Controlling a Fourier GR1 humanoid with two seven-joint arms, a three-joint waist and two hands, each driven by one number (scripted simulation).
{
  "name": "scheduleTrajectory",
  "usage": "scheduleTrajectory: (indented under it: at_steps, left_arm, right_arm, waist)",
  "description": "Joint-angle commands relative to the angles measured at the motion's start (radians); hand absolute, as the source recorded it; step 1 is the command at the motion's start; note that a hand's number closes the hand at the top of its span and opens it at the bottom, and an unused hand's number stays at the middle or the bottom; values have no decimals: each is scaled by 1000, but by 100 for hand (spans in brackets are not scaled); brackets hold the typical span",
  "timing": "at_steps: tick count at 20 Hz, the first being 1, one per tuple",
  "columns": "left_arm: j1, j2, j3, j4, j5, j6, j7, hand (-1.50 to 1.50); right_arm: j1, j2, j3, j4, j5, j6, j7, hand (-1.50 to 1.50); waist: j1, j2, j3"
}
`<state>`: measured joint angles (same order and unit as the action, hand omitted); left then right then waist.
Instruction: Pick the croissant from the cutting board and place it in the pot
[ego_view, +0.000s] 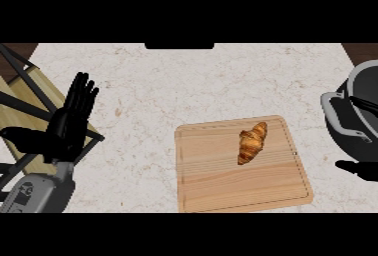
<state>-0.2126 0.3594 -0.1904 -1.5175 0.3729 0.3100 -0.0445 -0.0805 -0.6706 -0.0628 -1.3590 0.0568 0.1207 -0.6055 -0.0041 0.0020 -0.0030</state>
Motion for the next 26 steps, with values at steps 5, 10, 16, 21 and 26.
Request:
scheduleTrajectory:
  at_steps: [5,10,16,21,26]
  left_arm:
    - [-84,34,43,-40,-25,33,53,0]
    - [-51,8,46,-21,-40,14,24,0]
    - [-74,40,88,-40,-29,-2,85,0]
    - [-97,-4,105,63,-59,-52,2,0]
    - [-66,-2,130,45,-58,-83,9,0]
  right_arm:
    - [-23,-121,111,-130,196,46,252,-150]
    - [-53,-70,187,-282,265,87,464,-150]
    - [-80,32,310,-358,339,151,715,-150]
    - [-136,100,321,-251,391,195,728,-150]
    - [-171,232,389,-116,500,128,700,-150]
  waist:
    - [9,-4,2]
    - [5,-4,2]
    - [5,-5,2]
    - [3,-1,3]
    - [10,0,3]
